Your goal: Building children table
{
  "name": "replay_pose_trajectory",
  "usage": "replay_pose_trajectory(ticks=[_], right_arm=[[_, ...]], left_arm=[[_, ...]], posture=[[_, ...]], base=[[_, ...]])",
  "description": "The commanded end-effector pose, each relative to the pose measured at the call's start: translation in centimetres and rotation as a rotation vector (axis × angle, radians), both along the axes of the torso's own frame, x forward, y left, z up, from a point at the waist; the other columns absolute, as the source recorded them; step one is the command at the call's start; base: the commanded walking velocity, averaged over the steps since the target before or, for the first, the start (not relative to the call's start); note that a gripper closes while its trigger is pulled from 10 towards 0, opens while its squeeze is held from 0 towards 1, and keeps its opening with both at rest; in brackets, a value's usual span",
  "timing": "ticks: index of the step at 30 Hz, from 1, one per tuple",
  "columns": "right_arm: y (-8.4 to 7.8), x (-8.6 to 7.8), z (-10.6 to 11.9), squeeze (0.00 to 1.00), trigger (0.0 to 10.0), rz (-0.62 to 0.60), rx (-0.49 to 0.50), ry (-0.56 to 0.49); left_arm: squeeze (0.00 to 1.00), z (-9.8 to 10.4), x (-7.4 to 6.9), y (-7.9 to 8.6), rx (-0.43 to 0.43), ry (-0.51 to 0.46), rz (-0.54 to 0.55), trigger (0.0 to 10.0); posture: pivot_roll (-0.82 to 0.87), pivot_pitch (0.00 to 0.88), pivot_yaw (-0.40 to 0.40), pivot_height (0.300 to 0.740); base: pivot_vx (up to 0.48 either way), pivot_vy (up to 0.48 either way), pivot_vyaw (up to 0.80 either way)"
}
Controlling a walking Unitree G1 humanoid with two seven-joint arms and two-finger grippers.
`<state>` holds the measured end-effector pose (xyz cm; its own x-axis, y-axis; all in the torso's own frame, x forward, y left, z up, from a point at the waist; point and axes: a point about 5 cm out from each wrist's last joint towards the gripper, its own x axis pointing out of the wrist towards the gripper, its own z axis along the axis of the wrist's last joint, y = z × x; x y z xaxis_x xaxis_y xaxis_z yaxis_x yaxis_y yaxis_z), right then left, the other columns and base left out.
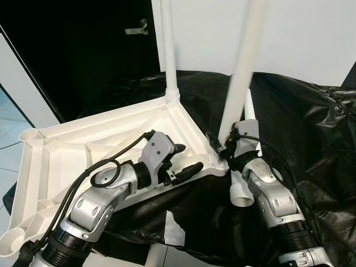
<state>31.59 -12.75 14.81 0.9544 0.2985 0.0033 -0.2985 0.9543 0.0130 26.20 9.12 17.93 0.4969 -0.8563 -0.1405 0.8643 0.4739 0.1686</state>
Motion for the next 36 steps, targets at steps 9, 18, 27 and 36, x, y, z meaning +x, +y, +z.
replay_pose_trajectory(ticks=[9, 18, 27, 36], right_arm=[[-1.7, -0.5, -4.0, 0.00, 10.0, -0.108, 0.071, 0.224], [-1.9, -0.4, -4.4, 0.00, 10.0, -0.134, 0.077, 0.238], [-0.3, -1.2, -5.3, 0.00, 10.0, -0.022, -0.185, 0.168], [0.5, -2.2, -5.8, 0.00, 10.0, 0.071, -0.310, 0.086]], left_arm=[[0.00, 0.4, -0.2, 0.1, 0.020, -0.010, -0.056, 10.0], [0.00, 0.6, 0.0, 0.2, 0.020, -0.016, -0.047, 10.0], [0.00, 0.8, 0.3, 0.5, 0.019, -0.026, -0.037, 10.0], [0.00, 0.7, 0.1, 0.6, 0.019, -0.022, -0.033, 10.0]], posture=[[0.02, 0.000, 0.044, 0.740], [0.02, 0.000, 0.048, 0.740], [0.02, 0.000, 0.046, 0.740], [0.02, 0.000, 0.046, 0.740]], base=[[0.000, 0.000, 0.00], [0.000, 0.000, 0.00], [0.000, 0.000, 0.00], [0.000, 0.000, 0.00]])
